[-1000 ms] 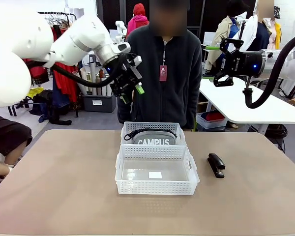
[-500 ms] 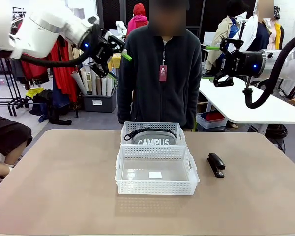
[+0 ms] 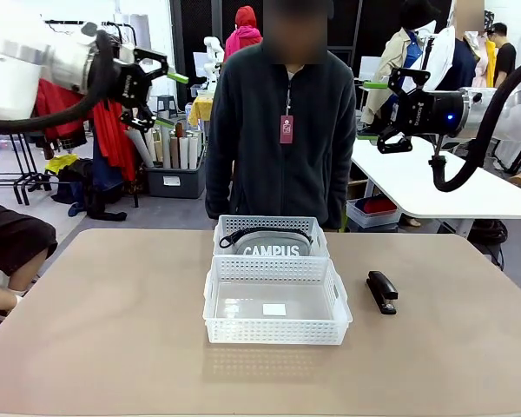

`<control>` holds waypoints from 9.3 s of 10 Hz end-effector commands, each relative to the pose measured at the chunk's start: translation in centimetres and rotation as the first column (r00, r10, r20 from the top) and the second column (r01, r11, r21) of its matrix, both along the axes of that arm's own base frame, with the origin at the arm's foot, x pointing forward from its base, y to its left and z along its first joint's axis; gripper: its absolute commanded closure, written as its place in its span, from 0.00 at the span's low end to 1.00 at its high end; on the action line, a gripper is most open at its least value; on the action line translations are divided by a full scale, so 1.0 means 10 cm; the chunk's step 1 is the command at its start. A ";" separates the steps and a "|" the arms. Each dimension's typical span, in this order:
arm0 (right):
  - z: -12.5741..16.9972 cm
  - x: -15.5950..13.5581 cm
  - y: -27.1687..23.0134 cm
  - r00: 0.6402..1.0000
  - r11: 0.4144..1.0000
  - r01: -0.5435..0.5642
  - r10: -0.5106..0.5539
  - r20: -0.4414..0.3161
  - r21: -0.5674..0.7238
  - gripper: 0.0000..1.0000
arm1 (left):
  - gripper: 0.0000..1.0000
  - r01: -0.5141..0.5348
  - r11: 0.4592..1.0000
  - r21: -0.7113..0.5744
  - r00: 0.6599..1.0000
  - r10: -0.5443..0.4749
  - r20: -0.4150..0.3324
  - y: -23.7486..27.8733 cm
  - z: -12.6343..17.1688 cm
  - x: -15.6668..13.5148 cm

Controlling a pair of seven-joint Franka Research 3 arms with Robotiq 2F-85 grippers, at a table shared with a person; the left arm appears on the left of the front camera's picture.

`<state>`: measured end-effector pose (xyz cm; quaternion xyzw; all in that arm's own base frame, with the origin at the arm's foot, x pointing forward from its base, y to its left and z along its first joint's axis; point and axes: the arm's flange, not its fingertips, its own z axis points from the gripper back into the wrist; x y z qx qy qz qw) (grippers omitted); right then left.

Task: Distribute items into two baskets.
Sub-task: Pick up the Stapler that the person points to.

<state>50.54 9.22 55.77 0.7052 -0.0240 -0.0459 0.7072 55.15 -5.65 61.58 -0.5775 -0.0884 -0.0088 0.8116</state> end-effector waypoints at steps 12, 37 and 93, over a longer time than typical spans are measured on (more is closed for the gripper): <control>0.02 -0.01 0.00 1.000 1.000 -0.002 0.002 0.005 -0.003 0.00 | 0.00 0.098 0.955 -0.281 0.992 -0.117 -0.052 0.13 -0.20 0.14; 0.00 0.00 0.00 1.000 1.000 0.000 0.000 0.000 0.000 0.00 | 0.00 0.099 0.960 -0.262 0.992 -0.114 -0.044 0.14 -0.23 0.14; -2.29 0.05 0.54 0.991 -0.045 -0.136 -0.011 -0.136 -0.990 1.00 | 0.00 0.099 0.960 -0.262 0.992 -0.114 -0.044 0.14 -0.23 0.14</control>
